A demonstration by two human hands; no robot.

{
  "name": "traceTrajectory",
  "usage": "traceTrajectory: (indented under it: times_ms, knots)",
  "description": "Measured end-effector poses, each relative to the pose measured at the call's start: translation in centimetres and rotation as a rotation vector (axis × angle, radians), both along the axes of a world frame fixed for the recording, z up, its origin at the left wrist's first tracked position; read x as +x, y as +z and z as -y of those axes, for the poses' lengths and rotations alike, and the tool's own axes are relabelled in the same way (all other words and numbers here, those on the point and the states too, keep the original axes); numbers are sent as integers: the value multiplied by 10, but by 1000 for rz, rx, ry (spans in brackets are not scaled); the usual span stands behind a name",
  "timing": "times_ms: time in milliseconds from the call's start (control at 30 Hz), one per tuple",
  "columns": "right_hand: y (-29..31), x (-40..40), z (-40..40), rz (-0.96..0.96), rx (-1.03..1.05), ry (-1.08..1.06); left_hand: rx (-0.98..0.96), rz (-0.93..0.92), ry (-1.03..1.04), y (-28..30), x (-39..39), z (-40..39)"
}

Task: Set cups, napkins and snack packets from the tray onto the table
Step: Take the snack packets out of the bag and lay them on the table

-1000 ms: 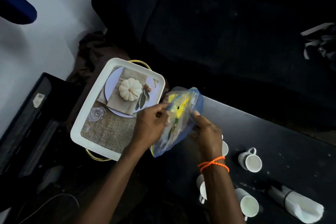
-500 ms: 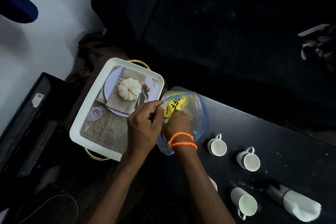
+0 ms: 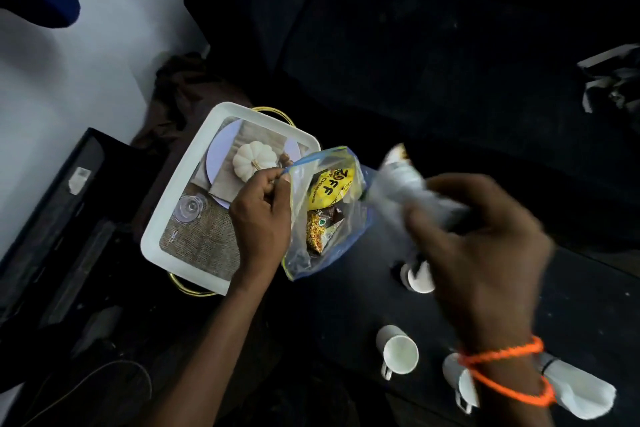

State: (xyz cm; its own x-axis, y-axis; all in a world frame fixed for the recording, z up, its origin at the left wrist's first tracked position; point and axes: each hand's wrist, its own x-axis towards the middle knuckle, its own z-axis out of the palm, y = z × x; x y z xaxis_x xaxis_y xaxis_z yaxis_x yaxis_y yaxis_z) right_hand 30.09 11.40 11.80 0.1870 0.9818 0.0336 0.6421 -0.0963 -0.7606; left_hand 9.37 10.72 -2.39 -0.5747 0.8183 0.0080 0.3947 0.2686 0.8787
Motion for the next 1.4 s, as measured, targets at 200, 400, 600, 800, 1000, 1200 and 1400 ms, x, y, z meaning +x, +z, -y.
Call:
traceTrajectory:
  times_ms: [200,400,600,800,1000,1200,1400]
  knots:
    - [-94,47,-19,-128,-154,-452,-8,37,25,0,-8,-2]
    - [-178,16,-3,-250,-559,-622,16,63,-53,3,4,3]
    - [-105,-24,2,-251,190,-245,27,113,-86,-1,15,7]
    - [-170,-90,-42,437,-536,605,20,72,-89,1,21,6]
    - [-181,-86,-57,772,-384,666,4,-2,-110,2,21,3]
    - [-80,-71,-51,615,-293,514,-2,-44,-63,1,16,-9]
    - [15,4,-28,38,-2,246,-85,2,-21,4,1,-18]
